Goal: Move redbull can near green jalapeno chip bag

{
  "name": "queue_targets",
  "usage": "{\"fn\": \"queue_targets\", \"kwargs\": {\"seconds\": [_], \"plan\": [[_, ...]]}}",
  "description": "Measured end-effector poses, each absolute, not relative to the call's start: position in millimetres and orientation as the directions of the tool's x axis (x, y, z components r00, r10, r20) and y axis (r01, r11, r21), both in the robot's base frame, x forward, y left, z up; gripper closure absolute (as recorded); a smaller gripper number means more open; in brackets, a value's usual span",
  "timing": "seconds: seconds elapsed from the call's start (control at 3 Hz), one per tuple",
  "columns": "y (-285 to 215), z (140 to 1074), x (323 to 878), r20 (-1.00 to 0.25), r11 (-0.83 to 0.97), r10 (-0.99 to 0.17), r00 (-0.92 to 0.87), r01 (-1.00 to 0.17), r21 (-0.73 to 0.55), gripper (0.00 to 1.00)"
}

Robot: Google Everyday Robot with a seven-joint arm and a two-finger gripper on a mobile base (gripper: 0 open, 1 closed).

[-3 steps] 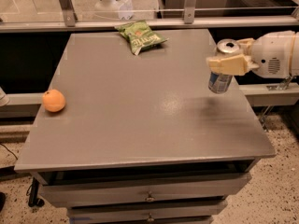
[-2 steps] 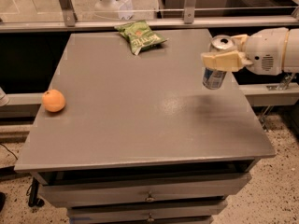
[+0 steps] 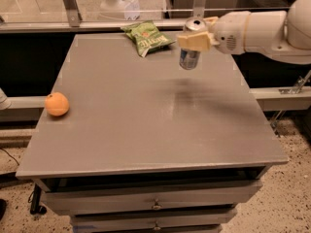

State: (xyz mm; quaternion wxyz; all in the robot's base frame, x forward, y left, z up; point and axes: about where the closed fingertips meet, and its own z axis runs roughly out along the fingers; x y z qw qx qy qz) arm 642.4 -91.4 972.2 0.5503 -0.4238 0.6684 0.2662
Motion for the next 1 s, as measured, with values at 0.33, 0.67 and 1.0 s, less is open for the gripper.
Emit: {"fn": "queue_targets", "kwargs": {"seconds": [0.33,0.67,1.0], "plan": [[-62.5,973.0,699.1,-0.958,0.499,-0.286,-0.008,-0.855,-0.142,1.00],[-52.3,966.5,749.0,-0.953,0.530,-0.304,-0.013,-0.833,-0.157,1.00],[-47.8,953.7,776.2,-0.953,0.556,-0.302,-0.040,-0.819,-0.142,1.00]]}}
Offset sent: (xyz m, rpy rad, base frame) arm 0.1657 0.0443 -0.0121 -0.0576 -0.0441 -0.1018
